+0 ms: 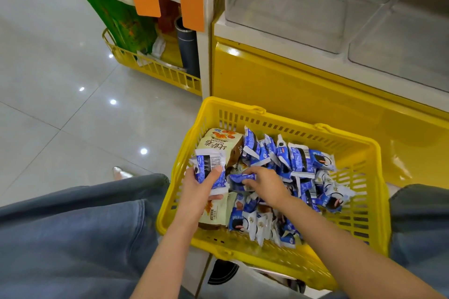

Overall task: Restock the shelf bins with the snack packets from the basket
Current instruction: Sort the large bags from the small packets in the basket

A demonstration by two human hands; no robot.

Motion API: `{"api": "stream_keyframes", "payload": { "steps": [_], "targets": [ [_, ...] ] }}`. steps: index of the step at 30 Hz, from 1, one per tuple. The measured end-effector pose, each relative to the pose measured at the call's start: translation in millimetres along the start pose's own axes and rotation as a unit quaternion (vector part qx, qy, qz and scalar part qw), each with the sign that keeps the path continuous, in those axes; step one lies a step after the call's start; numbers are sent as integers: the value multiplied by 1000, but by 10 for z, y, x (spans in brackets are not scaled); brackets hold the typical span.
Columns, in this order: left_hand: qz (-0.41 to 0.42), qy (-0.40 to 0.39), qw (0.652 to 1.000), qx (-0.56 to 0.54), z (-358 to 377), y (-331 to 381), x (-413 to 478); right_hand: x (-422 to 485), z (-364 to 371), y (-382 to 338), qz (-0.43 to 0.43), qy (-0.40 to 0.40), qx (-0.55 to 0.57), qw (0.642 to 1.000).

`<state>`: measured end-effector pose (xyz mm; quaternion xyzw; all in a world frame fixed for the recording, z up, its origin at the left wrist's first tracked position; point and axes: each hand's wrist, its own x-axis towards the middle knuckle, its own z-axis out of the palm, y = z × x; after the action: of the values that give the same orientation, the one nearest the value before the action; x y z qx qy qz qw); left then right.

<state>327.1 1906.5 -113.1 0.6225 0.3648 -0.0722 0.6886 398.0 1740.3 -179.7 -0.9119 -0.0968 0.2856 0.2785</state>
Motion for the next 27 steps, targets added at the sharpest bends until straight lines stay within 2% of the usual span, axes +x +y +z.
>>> {"api": "stream_keyframes", "payload": {
  "steps": [3, 5, 9, 13, 15, 17, 20, 23, 25, 27],
  "targets": [
    [23, -48, 998, 23, 184, 97, 24, -235, -399, 38, -30, 40, 34, 998],
    [49, -82, 994, 59, 417, 178, 98, -409, -698, 127, -32, 117, 65, 990],
    [106, -131, 973, 155, 1023, 329, 287, -480, -1188, 448, 59, 273, 111, 954],
    [96, -191, 940, 265, 1521, 376, 437, -448, -1409, 840, 180, 267, 162, 933],
    [89, -204, 927, 301, 1671, 352, 484, -494, -1428, 977, 211, 241, 171, 932],
    [101, -200, 914, 339, 1753, 315, 512, -535, -1425, 1033, 224, 215, 129, 942],
    [155, -176, 898, 372, 1704, 313, 474, -576, -1366, 933, 157, 262, 2, 952],
    [260, -129, 880, 377, 1358, 356, 318, -612, -1144, 666, 39, 308, 6, 951],
    [339, -62, 860, 376, 988, 365, 217, -617, -892, 516, -19, 258, 35, 965],
    [367, 15, 856, 365, 568, 343, 158, -604, -597, 437, -50, 159, 40, 985]
  ]
}}
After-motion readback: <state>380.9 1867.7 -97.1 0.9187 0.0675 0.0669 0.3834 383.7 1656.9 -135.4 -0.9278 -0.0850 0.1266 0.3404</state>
